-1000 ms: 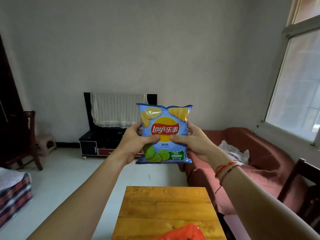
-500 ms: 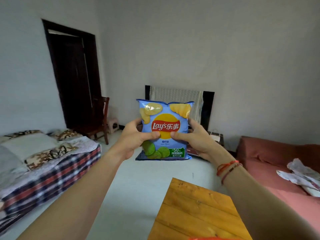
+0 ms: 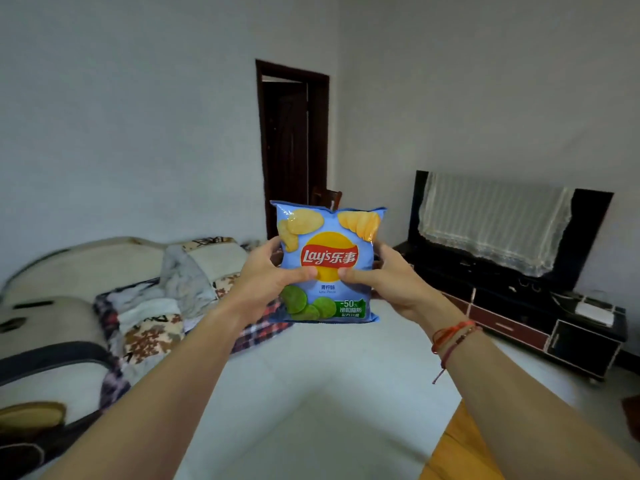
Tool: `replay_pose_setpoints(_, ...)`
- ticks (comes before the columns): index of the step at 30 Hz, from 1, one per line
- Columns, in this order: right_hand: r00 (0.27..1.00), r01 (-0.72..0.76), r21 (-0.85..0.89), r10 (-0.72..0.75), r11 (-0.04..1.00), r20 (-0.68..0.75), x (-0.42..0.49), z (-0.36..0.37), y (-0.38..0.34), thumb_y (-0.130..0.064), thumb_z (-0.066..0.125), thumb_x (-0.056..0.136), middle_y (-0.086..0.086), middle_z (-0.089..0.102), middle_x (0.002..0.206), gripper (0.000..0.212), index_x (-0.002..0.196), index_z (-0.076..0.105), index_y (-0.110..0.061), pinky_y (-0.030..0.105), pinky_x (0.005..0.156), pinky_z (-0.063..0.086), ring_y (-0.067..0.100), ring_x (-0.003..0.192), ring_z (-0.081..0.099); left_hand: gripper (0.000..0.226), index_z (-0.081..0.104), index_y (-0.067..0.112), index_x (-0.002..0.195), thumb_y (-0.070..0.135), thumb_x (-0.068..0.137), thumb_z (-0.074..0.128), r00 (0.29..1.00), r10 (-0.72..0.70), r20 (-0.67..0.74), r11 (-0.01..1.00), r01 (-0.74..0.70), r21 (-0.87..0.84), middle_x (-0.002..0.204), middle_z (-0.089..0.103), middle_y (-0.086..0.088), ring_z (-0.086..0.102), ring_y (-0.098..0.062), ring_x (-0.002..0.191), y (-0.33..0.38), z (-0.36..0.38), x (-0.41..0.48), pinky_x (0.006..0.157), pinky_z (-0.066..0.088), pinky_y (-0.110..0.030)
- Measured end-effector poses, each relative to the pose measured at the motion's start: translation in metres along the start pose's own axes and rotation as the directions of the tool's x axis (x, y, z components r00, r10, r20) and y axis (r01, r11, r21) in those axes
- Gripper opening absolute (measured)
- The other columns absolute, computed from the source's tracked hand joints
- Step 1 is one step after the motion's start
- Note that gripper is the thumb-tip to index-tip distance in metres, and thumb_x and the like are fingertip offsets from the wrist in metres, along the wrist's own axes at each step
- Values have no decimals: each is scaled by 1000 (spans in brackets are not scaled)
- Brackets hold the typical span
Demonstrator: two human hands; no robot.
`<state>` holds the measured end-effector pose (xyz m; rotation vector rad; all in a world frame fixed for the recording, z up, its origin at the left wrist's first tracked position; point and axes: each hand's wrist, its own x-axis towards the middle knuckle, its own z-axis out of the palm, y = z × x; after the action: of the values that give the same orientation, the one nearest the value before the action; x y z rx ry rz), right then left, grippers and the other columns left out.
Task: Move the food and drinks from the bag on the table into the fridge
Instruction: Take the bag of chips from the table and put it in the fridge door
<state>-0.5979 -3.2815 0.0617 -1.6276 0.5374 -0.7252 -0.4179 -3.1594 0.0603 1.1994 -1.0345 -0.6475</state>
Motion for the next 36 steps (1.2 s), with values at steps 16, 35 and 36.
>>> replay_pose_setpoints(16, 761, 60, 141, -137, 988, 634, 83, 176, 8, -4, 84, 78, 4, 75, 115, 67, 135, 57, -27, 36, 83, 62, 21, 99, 75, 45, 64, 13, 115, -5, 77, 76, 808, 45, -587, 978, 83, 190, 103, 75, -8, 73, -29, 94, 29, -116, -112, 75, 60, -37)
replay_pose_setpoints(35, 179, -34, 288, -277, 957, 944, -95, 384, -55, -4, 85, 76, 5, 75, 115, 71, 137, 54, -24, 30, 68, 61, 20, 94, 76, 48, 62, 12, 117, -6, 75, 77, 267, 224, -937, 925, 243, 291, 104, 75, -10, 73, -26, 91, 126, -114, -385, 67, 59, -31)
replay_pose_setpoints(36, 152, -41, 285, -276, 958, 949, -107, 392, -57, -4, 85, 77, 5, 75, 115, 70, 136, 54, -25, 30, 68, 61, 21, 94, 76, 47, 62, 13, 116, -6, 75, 76, 245, 228, -942, 926, 243, 288, 102, 75, -8, 73, -24, 90, 130, -112, -398, 66, 58, -30)
